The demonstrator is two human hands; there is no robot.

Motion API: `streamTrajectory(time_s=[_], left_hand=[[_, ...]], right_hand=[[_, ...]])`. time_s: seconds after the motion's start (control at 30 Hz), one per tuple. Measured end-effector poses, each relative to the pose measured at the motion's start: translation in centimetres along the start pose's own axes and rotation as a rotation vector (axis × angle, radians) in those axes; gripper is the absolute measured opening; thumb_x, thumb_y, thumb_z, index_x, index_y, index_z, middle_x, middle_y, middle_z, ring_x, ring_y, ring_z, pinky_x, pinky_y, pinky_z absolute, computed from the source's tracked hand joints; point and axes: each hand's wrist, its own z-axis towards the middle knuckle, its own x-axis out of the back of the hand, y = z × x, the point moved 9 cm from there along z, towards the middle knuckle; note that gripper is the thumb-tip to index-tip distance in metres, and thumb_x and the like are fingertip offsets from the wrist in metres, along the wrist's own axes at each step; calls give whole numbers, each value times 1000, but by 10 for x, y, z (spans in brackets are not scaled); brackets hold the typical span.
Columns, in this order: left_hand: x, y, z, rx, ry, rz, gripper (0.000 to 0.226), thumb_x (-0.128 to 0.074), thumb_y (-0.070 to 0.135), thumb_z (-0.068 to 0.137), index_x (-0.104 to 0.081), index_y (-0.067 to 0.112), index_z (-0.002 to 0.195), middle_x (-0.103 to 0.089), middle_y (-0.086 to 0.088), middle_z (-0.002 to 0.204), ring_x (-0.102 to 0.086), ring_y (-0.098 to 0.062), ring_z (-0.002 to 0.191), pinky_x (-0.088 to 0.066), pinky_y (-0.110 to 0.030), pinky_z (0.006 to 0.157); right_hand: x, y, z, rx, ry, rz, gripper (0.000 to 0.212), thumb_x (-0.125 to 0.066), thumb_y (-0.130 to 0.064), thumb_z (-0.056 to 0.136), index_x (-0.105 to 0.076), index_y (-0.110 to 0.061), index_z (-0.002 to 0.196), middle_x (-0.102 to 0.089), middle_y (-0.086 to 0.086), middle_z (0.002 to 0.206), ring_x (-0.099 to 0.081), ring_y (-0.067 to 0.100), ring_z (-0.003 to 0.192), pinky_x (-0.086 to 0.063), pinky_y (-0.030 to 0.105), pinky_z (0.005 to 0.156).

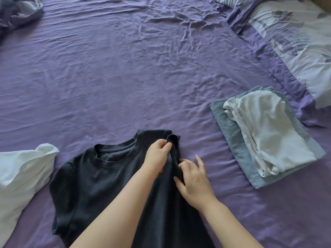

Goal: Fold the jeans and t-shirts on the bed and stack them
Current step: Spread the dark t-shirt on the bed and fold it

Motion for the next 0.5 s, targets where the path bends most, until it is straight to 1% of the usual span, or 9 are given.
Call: streamTrajectory(time_s=[0.07,0.13,0.17,0.2,0.27,0.3,0.37,0.43,0.5], left_hand=[[2,-2,1,10,9,17,15,-54,25,91,-58,26,77,-54,4,69,-45,-7,54,-33,-10,33],[4,-2,2,13,26,48,12,-55,22,89,-58,24,78,-58,2,73,-49,-8,56,-35,-8,34],[3,-1,2,8,27,93,7,-56,20,87,-58,23,81,-61,2,79,-53,-9,62,-39,-9,39],[2,1,1,2,27,151,5,-56,19,85,-57,23,85,-63,3,85,-57,-11,71,-44,-11,49],[-3,2,0,-5,38,247,15,-57,15,81,-53,25,91,-60,10,88,-59,-14,86,-48,-25,73],[-6,4,0,-1,45,272,21,-57,14,79,-51,26,94,-58,12,86,-59,-16,89,-48,-33,79],[-13,10,0,-17,67,367,34,-57,14,78,-46,28,108,-56,12,87,-59,-20,94,-46,-39,85],[-23,22,3,-100,91,600,58,-55,16,81,-36,34,132,-55,4,102,-56,-22,100,-39,-38,87],[-32,36,4,-206,129,775,64,-54,17,84,-31,39,140,-48,-1,111,-51,-22,102,-35,-35,88]], right_hand=[[1,-2,1,41,2,-68,29,-71,-24,75,-57,-14,98,-64,-3,88,-58,14,100,-8,44,113],[7,3,1,25,33,-104,34,-73,-29,71,-59,-18,100,-62,-8,79,-56,14,95,-13,47,111],[12,8,0,0,64,-101,35,-74,-30,69,-60,-20,100,-60,-9,78,-54,14,93,-14,47,111],[17,16,-1,-29,98,-86,35,-75,-30,67,-62,-21,98,-59,-10,77,-52,14,91,-16,47,110],[25,31,-3,-78,148,-66,29,-79,-26,65,-65,-23,90,-58,-11,74,-47,14,90,-19,47,109],[26,36,-4,-85,149,-82,25,-81,-24,65,-67,-24,86,-59,-11,73,-48,14,90,-20,48,109],[21,45,-6,-93,115,-136,19,-82,-21,66,-69,-25,78,-61,-11,73,-55,18,91,-26,53,107],[16,52,-8,-119,90,-147,18,-83,-22,64,-68,-24,73,-62,-8,75,-60,23,93,-33,54,102],[11,54,-10,-136,77,-119,21,-84,-21,63,-64,-22,71,-63,-8,77,-62,24,98,-36,52,99]])
